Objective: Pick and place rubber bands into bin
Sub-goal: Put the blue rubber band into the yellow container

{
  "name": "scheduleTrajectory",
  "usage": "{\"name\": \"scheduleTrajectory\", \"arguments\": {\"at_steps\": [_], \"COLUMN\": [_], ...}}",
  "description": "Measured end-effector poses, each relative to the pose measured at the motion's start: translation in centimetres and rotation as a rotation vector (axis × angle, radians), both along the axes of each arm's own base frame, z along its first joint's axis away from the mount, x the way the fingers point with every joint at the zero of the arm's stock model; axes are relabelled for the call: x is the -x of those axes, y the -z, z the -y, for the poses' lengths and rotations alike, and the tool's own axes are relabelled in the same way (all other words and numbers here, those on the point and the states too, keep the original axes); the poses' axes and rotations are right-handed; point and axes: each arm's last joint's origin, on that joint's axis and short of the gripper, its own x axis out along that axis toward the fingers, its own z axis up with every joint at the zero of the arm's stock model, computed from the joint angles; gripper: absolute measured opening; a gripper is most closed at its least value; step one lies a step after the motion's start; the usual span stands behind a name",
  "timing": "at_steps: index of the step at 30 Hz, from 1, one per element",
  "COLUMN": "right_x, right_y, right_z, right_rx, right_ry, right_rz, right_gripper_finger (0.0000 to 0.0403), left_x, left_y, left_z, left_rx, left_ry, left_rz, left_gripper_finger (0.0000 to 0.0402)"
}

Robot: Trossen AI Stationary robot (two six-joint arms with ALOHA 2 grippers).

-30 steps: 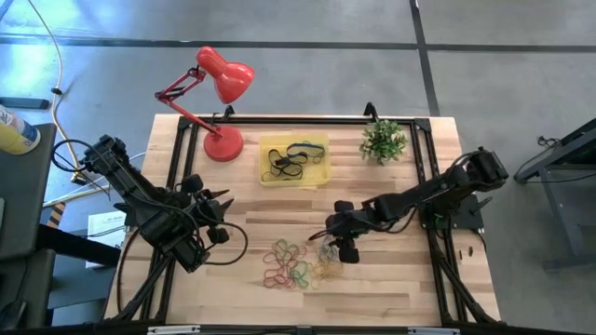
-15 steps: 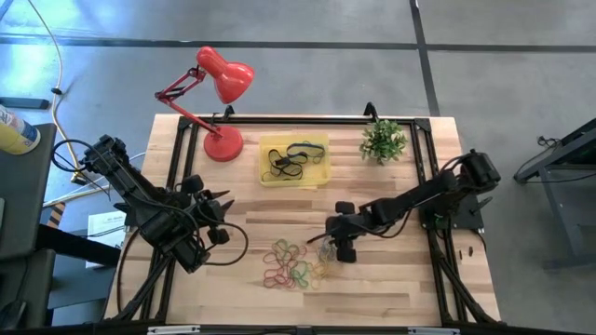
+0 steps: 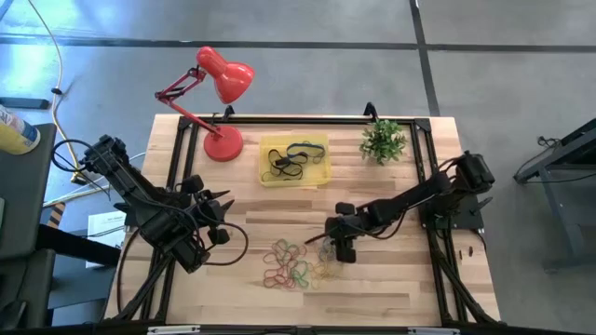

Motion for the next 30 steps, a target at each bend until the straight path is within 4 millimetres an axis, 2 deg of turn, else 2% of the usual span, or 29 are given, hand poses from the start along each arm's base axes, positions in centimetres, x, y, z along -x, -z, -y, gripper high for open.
{"name": "scheduleTrajectory", "arguments": {"at_steps": [7, 30], "right_x": [-0.6, -1.1], "right_y": [0.8, 0.5], "right_z": [-0.1, -0.2], "right_rx": [-0.028, -0.075], "right_ry": [0.043, 0.037], "right_rz": [0.018, 0.073], "right_gripper_finger": [0.0137, 0.0136], "left_x": [0.0, 0.0], "left_y": [0.0, 0.0], "left_z": [0.0, 0.0], "left_rx": [-0.001, -0.001], "left_ry": [0.000, 0.000], "left_rz": [-0.001, -0.001], "left_gripper_finger": [0.0117, 0.0117]}}
